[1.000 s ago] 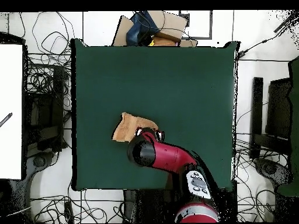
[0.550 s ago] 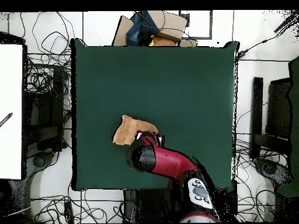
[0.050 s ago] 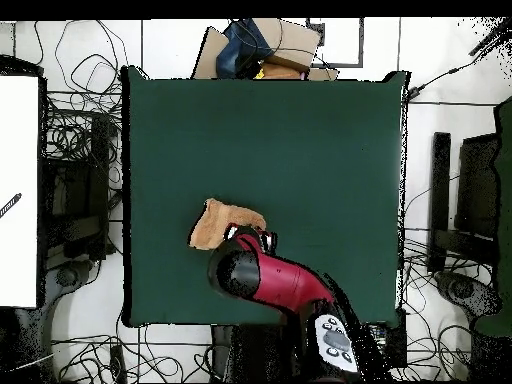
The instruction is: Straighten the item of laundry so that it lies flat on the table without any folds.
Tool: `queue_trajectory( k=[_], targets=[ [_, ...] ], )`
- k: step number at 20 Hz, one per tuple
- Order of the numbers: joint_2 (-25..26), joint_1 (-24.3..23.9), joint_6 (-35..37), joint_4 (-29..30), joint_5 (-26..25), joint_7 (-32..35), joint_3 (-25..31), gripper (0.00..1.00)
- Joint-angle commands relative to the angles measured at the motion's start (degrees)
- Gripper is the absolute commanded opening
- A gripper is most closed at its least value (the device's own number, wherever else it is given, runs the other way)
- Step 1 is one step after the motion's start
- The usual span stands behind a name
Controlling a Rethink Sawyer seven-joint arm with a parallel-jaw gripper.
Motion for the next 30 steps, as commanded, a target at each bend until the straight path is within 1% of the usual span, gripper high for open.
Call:
queue_trajectory(
  k=[1,4,8,13,16,19,26,30],
  targets=[
    [-2.9,1.4,-1.3,3.7,5.0,18.1,3.6,0.00],
    [-3.7,2.4,0.0,4.1,6.1,17.5,2.7,0.00],
    [-4.6,5.3,2.2,4.2,7.9,17.3,0.1,0.00],
    [-5.5,8.1,7.1,2.7,9.9,16.3,-2.8,0.00],
    [-6.3,8.5,9.7,2.4,10.6,15.7,-3.5,0.00],
    [-7.1,9.2,13.7,0.8,11.1,15.1,-5.1,0.00],
    [-10.3,9.9,17.8,2.0,11.9,15.7,-6.4,0.00],
    [-11.9,10.8,22.2,1.4,11.7,16.3,-8.1,0.00]
  ],
)
